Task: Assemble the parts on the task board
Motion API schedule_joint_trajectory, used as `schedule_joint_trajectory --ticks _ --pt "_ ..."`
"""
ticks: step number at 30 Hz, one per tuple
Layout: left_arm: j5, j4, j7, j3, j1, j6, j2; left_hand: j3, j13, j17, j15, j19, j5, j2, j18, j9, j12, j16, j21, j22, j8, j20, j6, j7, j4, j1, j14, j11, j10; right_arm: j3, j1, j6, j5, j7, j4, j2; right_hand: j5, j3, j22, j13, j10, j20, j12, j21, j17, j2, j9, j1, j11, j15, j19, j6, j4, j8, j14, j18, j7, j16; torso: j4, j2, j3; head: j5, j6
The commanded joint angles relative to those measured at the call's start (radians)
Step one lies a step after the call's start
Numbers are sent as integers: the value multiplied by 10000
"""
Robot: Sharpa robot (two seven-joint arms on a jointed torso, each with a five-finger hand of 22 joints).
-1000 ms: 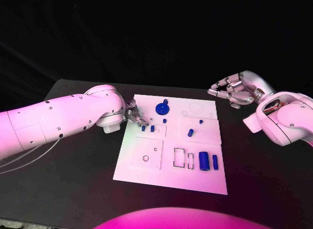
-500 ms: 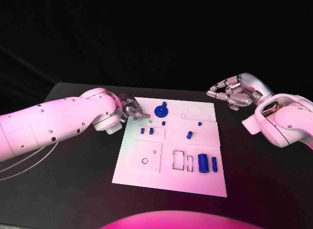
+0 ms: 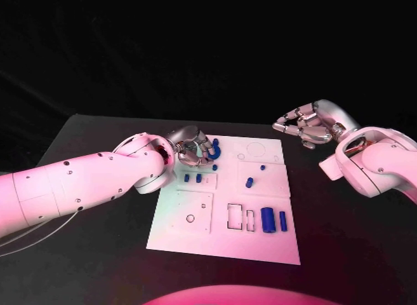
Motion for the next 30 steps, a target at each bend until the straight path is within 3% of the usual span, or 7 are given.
schedule_joint_trajectory --ticks 1,9,17,22,30 --pt "-1890 -166 785 -25 -80 -475 151 134 -535 -363 -2 202 -38 -140 56 -385 -489 -212 129 175 -124 39 179 29 -10 45 -18 127 68 -4 -11 -55 -30 94 49 -4 -19 -45 -23 -12 -85 -1 -65 -80 -16 118 10 15 -1 -30 -74 19 -10 36 296 186 -40 -65 -4 11 4 -35 32" --pt "-3295 -461 289 -57 -226 31 583 283 -1550 321 16 1144 -42 -358 -220 -1200 -1334 924 1473 1711 -369 62 567 -81 -66 43 714 196 284 -8 -17 0 -12 27 72 -7 -38 -53 -4 17 -66 -3 -40 -58 17 143 13 -3 -2 -32 -60 17 7 45 303 180 -41 -43 -1 16 -3 -78 23" --pt "-3795 -644 -164 -32 -249 708 791 380 -2122 916 -2 1892 -40 -336 -472 -1708 -1775 1826 2699 3117 -478 59 873 -74 -133 13 1240 208 501 -9 -19 15 -10 2 80 -9 -38 -53 -4 17 -66 -3 -40 -58 17 143 13 -3 -2 -32 -60 17 7 45 303 180 -41 -43 -22 20 13 -73 11" --pt "-3864 -759 -402 -22 -250 1099 892 417 -2277 1116 -12 2055 -44 -325 -524 -1848 -1895 2089 2974 3432 -497 40 976 -81 -164 4 1422 196 577 -9 -20 6 -9 1 92 -16 -38 -53 -4 17 -66 -3 -40 -58 17 143 13 -3 -2 -32 -60 17 7 45 303 180 -41 -43 6 9 11 -86 -11" --pt "-3946 -899 -722 -15 -244 1509 1014 561 -2457 1405 -44 2313 -33 -282 -616 -2033 -2028 2435 3389 3924 -555 14 1098 -53 -211 34 1652 167 776 -9 -20 3 -9 2 94 -6 -45 -59 5 28 -58 -4 -30 -50 33 152 15 -11 -2 -33 -54 16 12 50 307 178 -41 -31 -8 7 8 -98 -37"
